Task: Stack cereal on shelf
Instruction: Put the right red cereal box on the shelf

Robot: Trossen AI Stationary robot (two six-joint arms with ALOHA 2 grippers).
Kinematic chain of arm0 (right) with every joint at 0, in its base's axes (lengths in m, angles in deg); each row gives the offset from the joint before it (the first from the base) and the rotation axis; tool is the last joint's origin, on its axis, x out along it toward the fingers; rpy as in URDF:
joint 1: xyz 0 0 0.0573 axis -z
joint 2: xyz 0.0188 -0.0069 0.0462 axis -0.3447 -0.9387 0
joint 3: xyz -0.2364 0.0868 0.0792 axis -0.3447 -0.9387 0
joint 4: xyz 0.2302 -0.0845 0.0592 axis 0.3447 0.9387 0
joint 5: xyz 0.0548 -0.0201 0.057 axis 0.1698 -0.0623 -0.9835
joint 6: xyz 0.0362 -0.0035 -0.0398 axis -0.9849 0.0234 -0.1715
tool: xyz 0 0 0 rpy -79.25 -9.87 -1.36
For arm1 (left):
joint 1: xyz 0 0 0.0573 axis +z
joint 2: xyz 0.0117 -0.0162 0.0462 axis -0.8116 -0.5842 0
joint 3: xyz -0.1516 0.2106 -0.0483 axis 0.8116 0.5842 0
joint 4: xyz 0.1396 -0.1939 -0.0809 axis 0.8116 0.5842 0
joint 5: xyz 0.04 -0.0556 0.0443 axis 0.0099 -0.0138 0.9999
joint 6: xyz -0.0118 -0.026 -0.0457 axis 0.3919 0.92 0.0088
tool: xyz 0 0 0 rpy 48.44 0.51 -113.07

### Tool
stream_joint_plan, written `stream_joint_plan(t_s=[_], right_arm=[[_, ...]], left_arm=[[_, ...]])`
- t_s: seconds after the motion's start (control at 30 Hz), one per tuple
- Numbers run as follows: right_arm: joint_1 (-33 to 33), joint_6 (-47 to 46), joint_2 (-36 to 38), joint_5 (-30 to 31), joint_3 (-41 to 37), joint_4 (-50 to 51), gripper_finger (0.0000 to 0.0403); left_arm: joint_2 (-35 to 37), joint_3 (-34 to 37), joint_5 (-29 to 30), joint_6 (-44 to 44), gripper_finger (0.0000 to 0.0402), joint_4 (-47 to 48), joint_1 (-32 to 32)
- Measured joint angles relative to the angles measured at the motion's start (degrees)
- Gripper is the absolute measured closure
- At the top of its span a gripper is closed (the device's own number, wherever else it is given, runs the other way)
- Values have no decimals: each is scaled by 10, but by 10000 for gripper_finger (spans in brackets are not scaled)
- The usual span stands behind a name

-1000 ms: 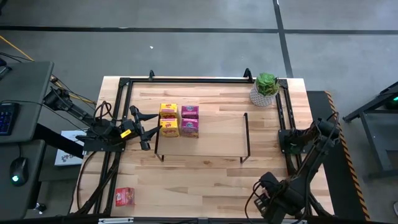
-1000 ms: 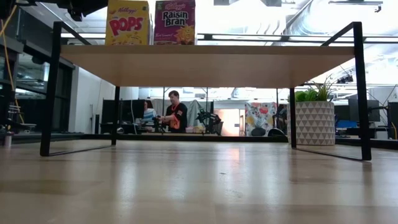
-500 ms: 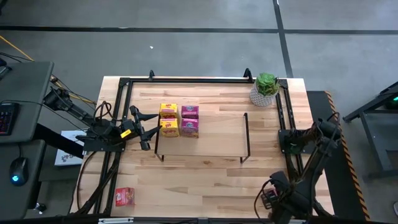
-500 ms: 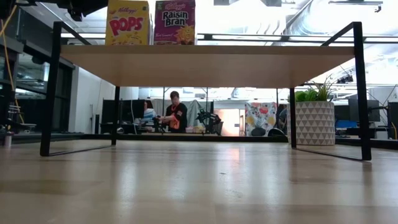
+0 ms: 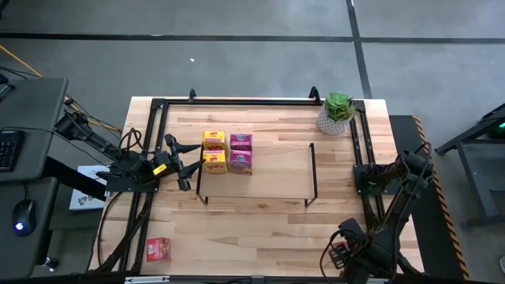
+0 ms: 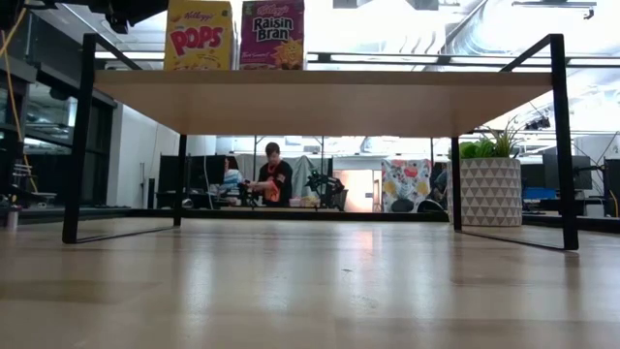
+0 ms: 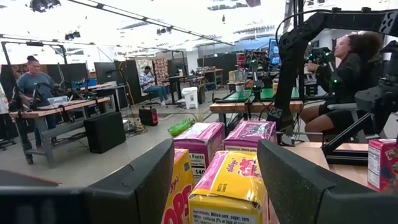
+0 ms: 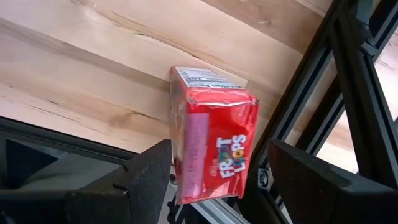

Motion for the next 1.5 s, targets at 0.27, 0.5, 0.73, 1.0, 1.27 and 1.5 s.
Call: stream_joint_plan(t_s=[0.27,0.5,0.73,1.0,1.27,1.5], right_arm=[[0,0,0,-11,0,0,144],[0,23,0,16,0,-3,111],[0,44,0,-3,0,-7,68],[-2,17,0,-18,1,-29,66],[0,-56,0,-25,1,-16,66],[-1,-73,0,-36,-25,-29,66]], left_arm=[[0,0,0,3,181,0,0],[0,0,0,4,181,0,0],[0,0,0,4,181,0,0],[0,0,0,4,181,0,0],[0,0,0,4,181,0,0],[0,0,0,4,181,0,0]])
